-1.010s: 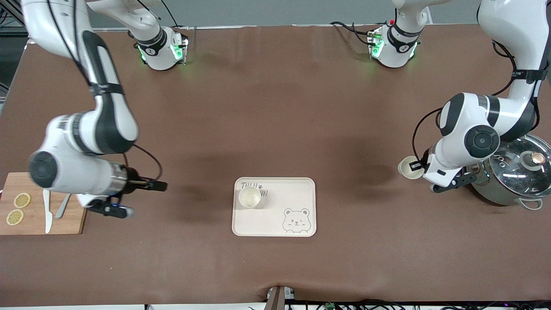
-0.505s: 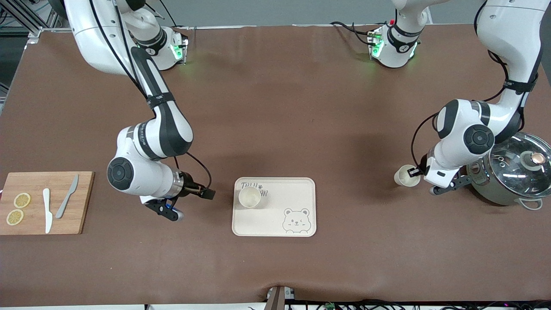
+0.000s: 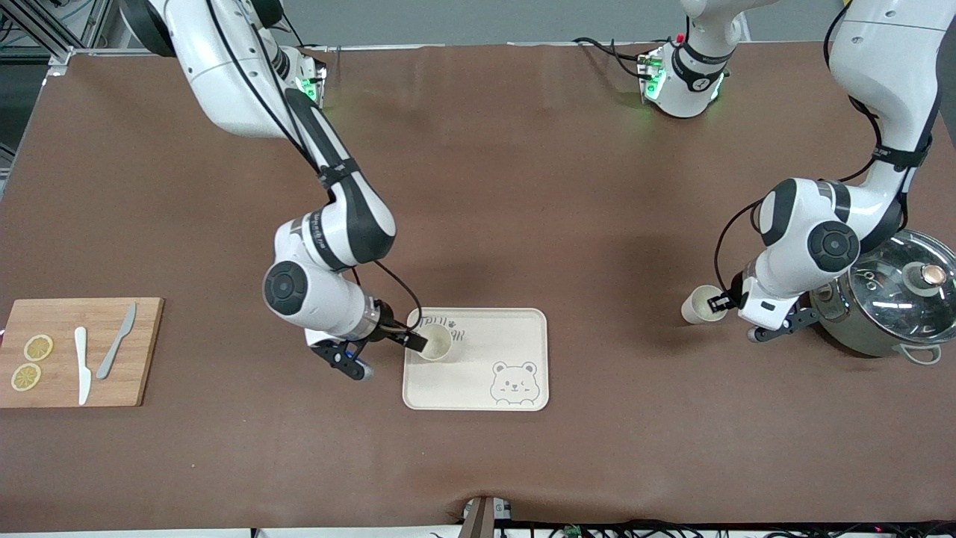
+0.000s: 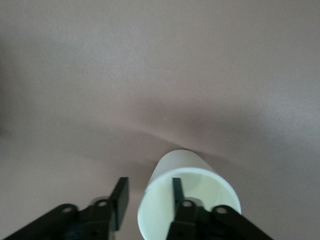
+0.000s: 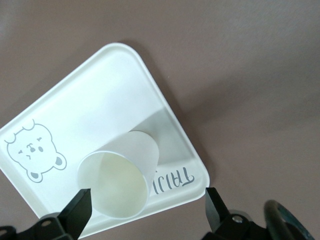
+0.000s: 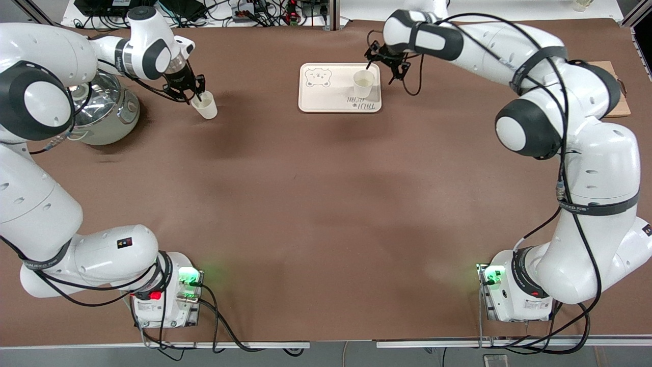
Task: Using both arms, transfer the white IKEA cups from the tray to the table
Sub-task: 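Set the cup down with the left gripper while the right gripper grasps the other cup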
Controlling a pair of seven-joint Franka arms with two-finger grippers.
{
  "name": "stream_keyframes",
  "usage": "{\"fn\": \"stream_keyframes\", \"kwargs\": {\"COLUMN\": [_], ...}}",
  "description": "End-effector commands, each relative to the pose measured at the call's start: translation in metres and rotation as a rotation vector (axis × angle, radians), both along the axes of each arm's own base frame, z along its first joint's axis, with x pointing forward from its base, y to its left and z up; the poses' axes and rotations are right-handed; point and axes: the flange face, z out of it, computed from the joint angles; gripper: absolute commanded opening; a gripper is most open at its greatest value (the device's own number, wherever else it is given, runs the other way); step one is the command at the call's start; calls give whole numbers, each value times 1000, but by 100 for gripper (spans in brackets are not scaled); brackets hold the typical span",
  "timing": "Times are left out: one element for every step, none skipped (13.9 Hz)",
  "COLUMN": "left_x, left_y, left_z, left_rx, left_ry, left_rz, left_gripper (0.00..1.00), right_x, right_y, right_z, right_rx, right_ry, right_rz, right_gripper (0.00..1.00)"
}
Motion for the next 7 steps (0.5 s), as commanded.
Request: {"fn": "stream_keyframes", "kwargs": {"left_x": [-2, -2, 0, 0, 1, 2, 3], "left_y": [2, 1, -1, -5, -15, -18, -19], "left_z": [41, 59, 78, 94, 111, 128, 144], "left_rx": [36, 53, 67, 80, 87, 97, 108], "left_ry": [-27, -22, -17, -1, 7, 14, 28], "left_rz": [-5, -6, -9, -24, -36, -37, -35], "left_gripper": [100, 100, 100, 100, 100, 100, 100], "right_x": [9, 7, 4, 2, 0, -3, -5], "right_y": [1, 3, 11, 16, 20, 25, 29], "right_z": [-3, -11, -16, -21, -27, -30, -33], "right_rx": [12, 6, 1, 1, 0, -5, -9], "right_ry": [-8, -1, -8, -22, -23, -17, -10], "right_rz": [-44, -42, -34, -32, -38, -50, -57], "right_gripper": [94, 79, 74, 65, 53, 41, 26]}}
